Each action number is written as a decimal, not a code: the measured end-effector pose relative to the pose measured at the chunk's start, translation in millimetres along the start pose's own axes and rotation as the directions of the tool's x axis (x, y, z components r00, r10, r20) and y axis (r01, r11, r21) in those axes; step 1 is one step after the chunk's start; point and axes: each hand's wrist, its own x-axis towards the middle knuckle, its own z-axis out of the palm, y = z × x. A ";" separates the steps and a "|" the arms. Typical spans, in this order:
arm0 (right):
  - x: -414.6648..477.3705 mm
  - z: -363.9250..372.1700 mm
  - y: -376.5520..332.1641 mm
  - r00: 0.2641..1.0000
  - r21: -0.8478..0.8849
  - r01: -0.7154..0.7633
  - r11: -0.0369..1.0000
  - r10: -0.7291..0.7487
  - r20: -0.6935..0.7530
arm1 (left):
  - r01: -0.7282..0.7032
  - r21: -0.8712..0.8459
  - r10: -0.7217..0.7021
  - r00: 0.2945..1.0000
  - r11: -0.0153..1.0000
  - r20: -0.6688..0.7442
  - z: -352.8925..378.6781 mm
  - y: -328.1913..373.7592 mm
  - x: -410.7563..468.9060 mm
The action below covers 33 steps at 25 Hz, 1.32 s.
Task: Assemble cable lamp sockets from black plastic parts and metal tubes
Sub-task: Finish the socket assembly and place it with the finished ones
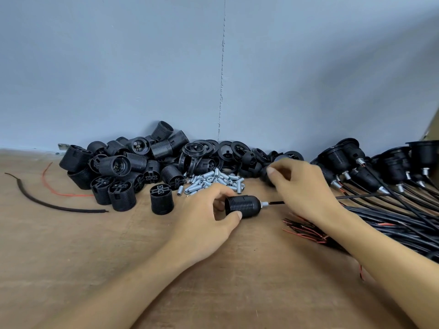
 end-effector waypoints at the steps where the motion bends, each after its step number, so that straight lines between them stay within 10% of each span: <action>1: 7.7 -0.1 4.3 0.998 -0.059 -0.022 0.998 0.018 -0.066 | 0.000 0.008 0.000 1.000 1.000 0.013 0.0 0.5 0.6; 9: 62.2 5.3 17.5 0.981 -0.441 -0.174 0.880 0.193 -0.001 | 0.016 -0.040 -0.013 0.997 0.999 0.074 -1.9 -0.9 1.5; 18: 81.6 -6.2 31.4 0.972 -0.083 -0.229 0.970 0.222 -0.082 | 0.021 -0.057 -0.016 0.996 0.998 0.088 -1.5 -3.2 2.7; 24: 58.1 -12.0 4.9 0.937 0.073 0.045 0.996 -0.017 -0.349 | 0.010 -0.040 -0.006 0.996 0.999 0.092 -1.3 -5.9 2.9; 33: -42.7 10.6 -31.4 0.940 0.145 0.331 0.932 -0.339 0.032 | 0.051 -0.310 -0.047 0.999 0.950 0.020 -3.5 1.0 3.4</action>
